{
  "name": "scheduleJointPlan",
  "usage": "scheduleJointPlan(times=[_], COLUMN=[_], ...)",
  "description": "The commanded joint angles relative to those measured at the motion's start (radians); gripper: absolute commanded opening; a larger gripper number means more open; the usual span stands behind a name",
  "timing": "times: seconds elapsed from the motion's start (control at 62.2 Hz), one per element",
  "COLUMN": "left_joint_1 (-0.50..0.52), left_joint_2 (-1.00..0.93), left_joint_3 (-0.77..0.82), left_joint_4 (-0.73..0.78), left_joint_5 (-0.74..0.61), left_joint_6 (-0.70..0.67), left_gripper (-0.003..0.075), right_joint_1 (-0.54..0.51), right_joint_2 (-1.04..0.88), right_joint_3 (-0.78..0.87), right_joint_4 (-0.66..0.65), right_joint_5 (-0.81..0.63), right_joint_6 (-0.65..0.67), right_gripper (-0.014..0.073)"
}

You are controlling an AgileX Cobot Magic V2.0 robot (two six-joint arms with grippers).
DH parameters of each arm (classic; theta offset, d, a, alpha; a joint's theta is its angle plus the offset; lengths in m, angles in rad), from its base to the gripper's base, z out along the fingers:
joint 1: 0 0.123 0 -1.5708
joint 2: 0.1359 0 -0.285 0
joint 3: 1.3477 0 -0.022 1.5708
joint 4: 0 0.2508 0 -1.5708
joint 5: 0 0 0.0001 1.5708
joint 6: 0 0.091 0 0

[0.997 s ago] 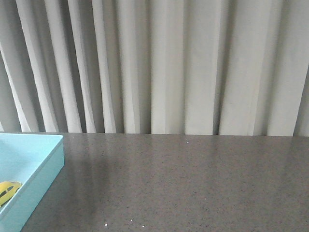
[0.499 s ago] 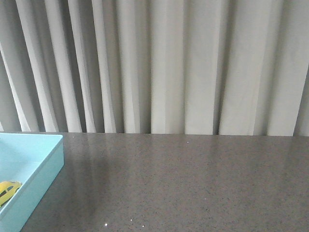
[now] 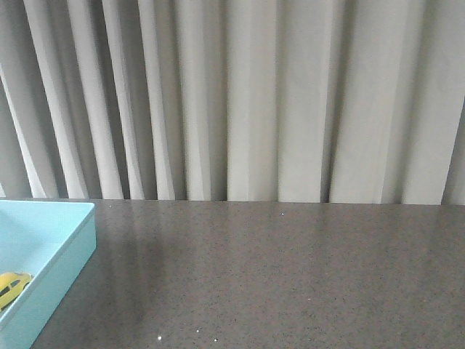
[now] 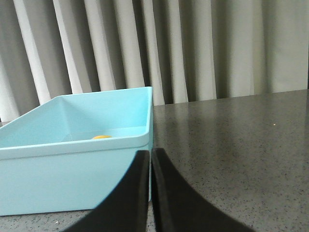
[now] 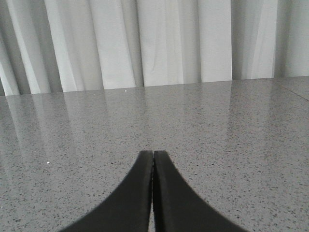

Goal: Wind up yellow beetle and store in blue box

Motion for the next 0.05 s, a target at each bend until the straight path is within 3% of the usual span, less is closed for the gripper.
scheduleJointPlan(times=[0.0,0.032], left_joint_1=[-0.004,-0.004], left_joint_2=[-0.005,-0.005], left_joint_3=[-0.009,-0.009], left_joint_4=[-0.01,-0.01], left_joint_5=[-0.077,-0.077], left_joint_6=[-0.01,-0.01], left_gripper=[-0.0006,-0.0006], right_joint_1=[-0.005,-0.005], right_joint_2=[-0.012,-0.012], right_joint_3=[0.003,0.003], right_joint_4=[-0.003,-0.003], right_joint_5=[-0.07,-0.07], right_joint_6=[-0.005,-0.005], right_gripper=[-0.0006,-0.0006])
